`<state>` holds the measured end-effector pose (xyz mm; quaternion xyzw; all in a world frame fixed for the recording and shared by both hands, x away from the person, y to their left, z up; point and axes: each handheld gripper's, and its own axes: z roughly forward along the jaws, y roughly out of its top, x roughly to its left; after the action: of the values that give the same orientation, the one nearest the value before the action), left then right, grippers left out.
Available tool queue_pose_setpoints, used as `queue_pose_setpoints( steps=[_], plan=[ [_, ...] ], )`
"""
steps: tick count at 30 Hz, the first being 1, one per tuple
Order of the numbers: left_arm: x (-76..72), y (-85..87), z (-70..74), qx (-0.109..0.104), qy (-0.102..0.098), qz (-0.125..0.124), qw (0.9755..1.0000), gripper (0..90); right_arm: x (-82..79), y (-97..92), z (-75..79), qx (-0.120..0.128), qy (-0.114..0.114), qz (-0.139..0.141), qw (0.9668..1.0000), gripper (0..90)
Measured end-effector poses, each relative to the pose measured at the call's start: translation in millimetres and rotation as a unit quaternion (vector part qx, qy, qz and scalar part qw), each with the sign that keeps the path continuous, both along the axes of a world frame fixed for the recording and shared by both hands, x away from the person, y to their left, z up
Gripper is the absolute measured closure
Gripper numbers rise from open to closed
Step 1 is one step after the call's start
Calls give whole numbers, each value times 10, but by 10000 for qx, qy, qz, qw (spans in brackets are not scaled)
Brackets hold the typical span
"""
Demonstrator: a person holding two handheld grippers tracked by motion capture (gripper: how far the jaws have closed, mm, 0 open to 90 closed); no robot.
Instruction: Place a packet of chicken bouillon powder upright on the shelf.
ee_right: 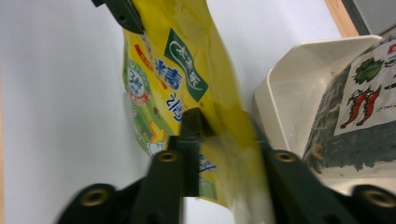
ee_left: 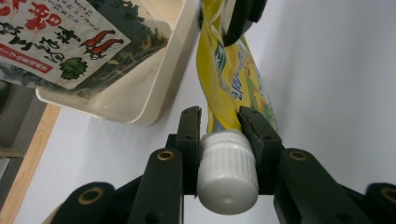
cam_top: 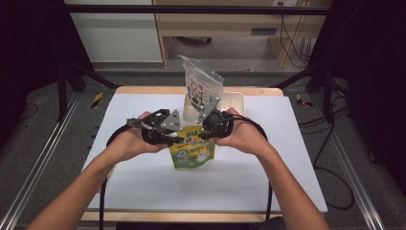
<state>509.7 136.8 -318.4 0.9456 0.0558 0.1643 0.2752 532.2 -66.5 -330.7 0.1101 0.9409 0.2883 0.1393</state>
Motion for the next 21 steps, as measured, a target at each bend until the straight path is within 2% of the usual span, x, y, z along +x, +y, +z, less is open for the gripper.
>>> queue_pose_setpoints(
  steps=[1, 4, 5, 6, 7, 9, 10, 12, 13, 14, 15, 18, 20, 21],
  plan=[
    [0, 8, -4, -29, 10, -17, 10000, 698, -15, -6, 3, 34, 56, -32, 10000, 878],
    [-10, 46, -1, -193, 33, 42, 9998, 673, -30, -23, 8, 56, 112, 27, 9999, 900],
    [-7, 65, 12, -230, -11, 144, 9996, 598, -46, -31, 11, 50, 133, -25, 9999, 900],
    [-17, 108, 34, -344, -55, 287, 9990, 483, -68, -60, 10, 101, 155, -50, 9998, 900],
    [-27, 137, 48, -395, -122, 389, 9984, 450, -83, -81, 15, 104, 186, -106, 9997, 900],
    [-47, 196, 59, -591, -117, 574, 9965, 333, -114, -128, 34, 105, 194, -236, 9995, 900],
    [-47, 196, 59, -591, -117, 574, 9965, 300, -134, -155, 48, 120, 199, -333, 9992, 900],
    [-81, 263, 53, -767, -138, 713, 9944, 279, -152, -187, 67, 132, 176, -412, 9989, 900],
    [-120, 327, 33, -907, -151, 847, 9922, 233, -187, -264, 115, 182, 198, -560, 9981, 900],
    [-120, 327, 33, -907, -151, 847, 9922, 219, -208, -302, 142, 207, 221, -647, 9974, 900],
    [-157, 385, -7, -1023, -150, 1018, 9894, 189, -231, -341, 170, 227, 214, -728, 9969, 900],
    [-199, 446, -106, -1117, -127, 1262, 9856, 136, -304, -466, 260, 285, 257, -938, 9948, 900],
    [-207, 459, -142, -1089, -127, 1340, 9849, 113, -352, -558, 311, 337, 306, -1095, 9929, 900],
    [-224, 480, -217, -1159, -119, 1467, 9823, 110, -368, -607, 330, 380, 333, -1178, 9917, 900]
  ],
)
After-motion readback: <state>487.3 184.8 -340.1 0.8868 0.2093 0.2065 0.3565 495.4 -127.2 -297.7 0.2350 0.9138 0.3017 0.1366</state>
